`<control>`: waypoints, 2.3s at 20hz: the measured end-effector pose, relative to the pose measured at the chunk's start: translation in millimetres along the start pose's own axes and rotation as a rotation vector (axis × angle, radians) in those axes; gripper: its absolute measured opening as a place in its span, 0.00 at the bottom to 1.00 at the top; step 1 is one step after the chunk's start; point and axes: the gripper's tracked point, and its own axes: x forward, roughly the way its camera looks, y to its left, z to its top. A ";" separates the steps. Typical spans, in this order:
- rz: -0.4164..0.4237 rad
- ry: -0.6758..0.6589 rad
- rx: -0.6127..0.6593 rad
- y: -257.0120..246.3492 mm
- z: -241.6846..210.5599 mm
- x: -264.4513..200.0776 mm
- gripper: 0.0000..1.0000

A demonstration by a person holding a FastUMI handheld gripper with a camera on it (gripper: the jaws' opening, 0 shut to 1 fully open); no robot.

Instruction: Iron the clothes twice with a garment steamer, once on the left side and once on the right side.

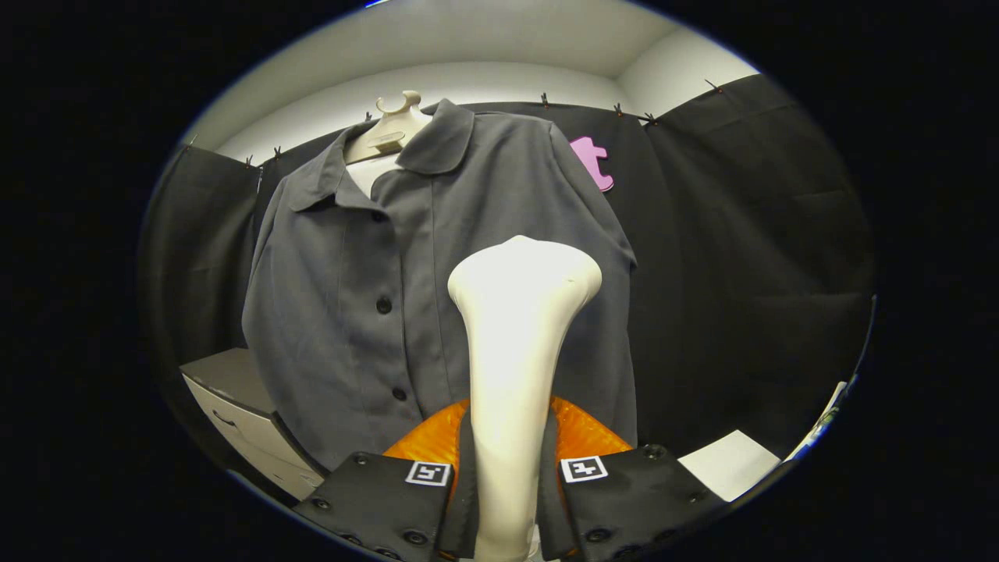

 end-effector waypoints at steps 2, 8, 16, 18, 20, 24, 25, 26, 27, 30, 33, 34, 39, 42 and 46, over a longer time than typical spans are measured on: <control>-0.005 0.023 -0.008 0.4 -20.8 -4.7 0.37; -0.022 0.081 0.007 4.2 -82.3 -21.7 0.37; -0.034 0.158 0.021 0.8 -142.5 -46.4 0.38; -0.042 0.180 0.030 -4.3 -157.4 -49.8 0.38; -0.052 0.210 0.046 -9.3 -174.4 -56.9 0.38; -0.065 0.214 0.047 -13.2 -179.2 -76.8 0.38; -0.068 0.207 0.051 -12.6 -176.0 -82.1 0.38; -0.068 0.197 0.060 -10.0 -172.2 -88.8 0.38; -0.065 0.186 0.066 -6.3 -167.4 -95.6 0.38; -0.054 0.149 0.052 9.8 -144.5 -123.9 0.38; -0.023 0.105 0.032 35.6 -117.2 -149.9 0.38; -0.015 0.092 0.030 43.9 -109.2 -158.2 0.38; 0.018 0.035 0.033 84.0 -71.0 -191.9 0.37; 0.026 -0.004 0.042 100.8 -49.8 -209.5 0.37; 0.038 -0.055 0.036 115.5 -22.5 -227.1 0.37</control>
